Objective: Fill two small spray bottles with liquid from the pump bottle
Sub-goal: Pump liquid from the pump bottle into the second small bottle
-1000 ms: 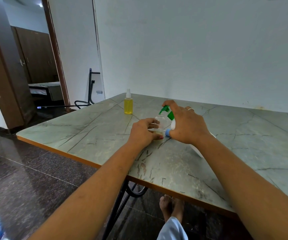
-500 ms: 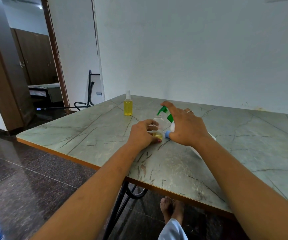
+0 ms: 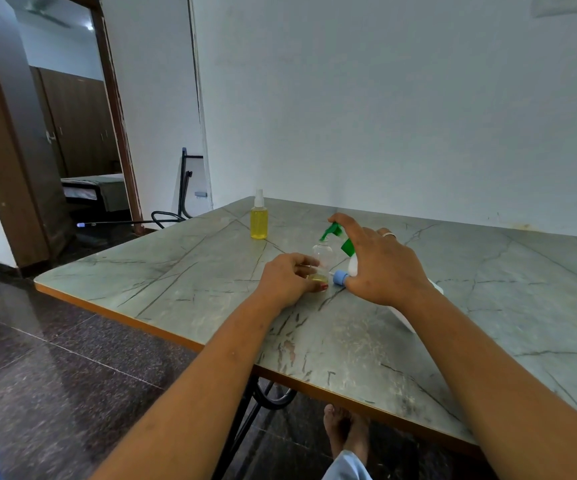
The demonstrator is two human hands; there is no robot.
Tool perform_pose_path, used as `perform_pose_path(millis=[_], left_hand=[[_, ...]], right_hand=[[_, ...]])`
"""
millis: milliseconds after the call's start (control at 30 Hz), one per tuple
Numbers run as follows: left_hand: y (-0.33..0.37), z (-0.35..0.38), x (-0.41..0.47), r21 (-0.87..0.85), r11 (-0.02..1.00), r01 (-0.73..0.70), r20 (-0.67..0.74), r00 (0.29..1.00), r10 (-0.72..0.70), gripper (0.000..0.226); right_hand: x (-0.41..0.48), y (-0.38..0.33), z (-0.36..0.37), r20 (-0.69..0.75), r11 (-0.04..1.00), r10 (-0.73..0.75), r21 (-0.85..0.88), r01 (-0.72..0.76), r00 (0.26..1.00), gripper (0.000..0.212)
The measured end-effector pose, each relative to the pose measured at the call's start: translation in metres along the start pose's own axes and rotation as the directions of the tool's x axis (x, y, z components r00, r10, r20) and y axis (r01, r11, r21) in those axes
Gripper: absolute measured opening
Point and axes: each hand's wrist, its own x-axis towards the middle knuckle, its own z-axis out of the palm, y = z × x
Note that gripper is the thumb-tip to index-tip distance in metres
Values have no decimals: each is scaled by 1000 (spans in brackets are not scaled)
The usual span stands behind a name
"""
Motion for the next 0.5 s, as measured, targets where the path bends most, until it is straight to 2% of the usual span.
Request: perform_pose_path(millis=[500], left_hand=[[0,2,-1,20,1000,-6,-15,1000,6,44]], right_hand=[[1,-3,0,-13,1000,15,15,-15,1000,78]])
